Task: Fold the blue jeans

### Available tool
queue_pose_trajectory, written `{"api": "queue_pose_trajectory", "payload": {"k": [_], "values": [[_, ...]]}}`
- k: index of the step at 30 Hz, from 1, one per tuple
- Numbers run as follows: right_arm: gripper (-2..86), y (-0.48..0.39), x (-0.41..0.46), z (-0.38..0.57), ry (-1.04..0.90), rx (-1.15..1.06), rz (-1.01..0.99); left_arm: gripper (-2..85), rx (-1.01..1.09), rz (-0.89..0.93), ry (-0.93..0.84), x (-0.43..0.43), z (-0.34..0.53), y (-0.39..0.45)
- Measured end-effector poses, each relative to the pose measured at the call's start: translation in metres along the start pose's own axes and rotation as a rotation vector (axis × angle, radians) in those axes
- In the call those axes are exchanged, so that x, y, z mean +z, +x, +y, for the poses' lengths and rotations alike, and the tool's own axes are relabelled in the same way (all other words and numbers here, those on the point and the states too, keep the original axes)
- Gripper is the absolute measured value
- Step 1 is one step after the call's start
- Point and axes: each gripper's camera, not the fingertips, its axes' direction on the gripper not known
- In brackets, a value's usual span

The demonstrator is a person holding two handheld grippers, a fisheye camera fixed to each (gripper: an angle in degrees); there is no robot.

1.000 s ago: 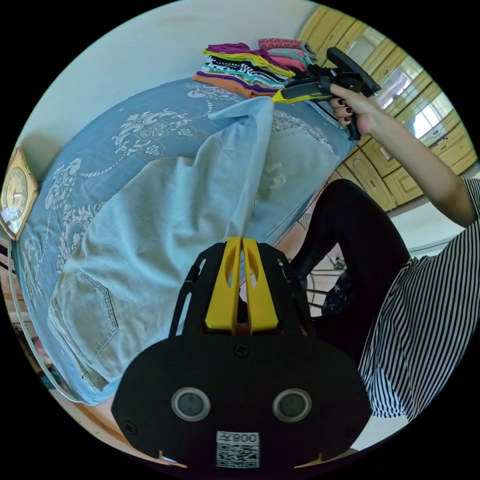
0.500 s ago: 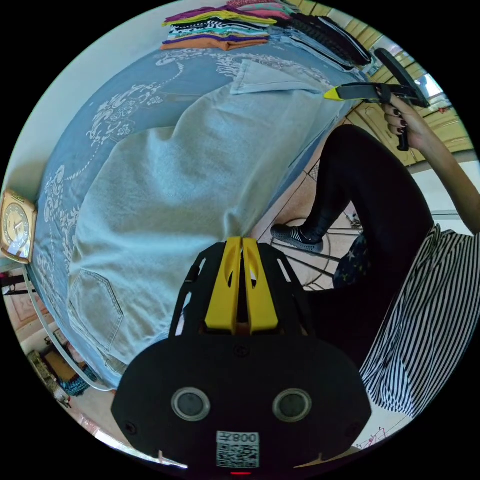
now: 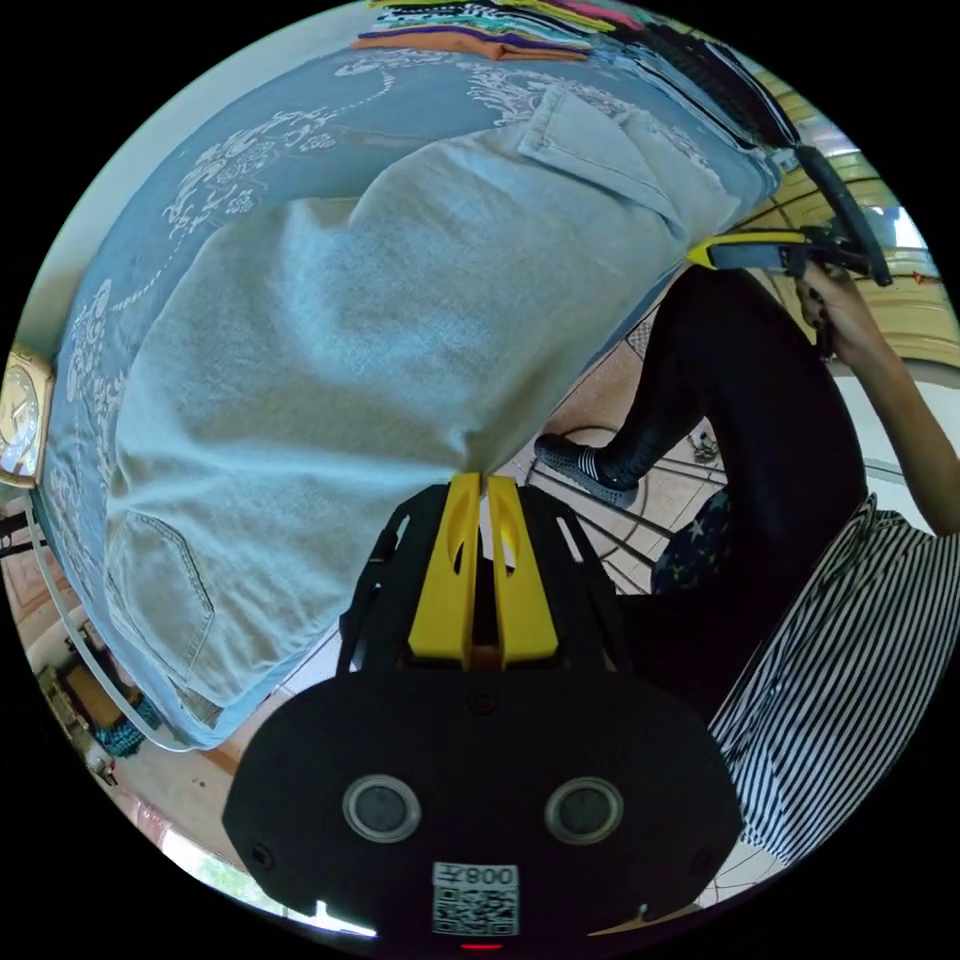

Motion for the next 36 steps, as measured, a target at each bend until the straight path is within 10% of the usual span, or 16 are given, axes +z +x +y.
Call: {"api": "queue_pose_trajectory", "payload": {"k": [36], "values": [[0.1, 0.181, 0.066, 0.048, 0.195, 0.071, -0.244, 0.8, -0.281, 0.873, 0.52, -0.193, -0.091, -0.006]]}}
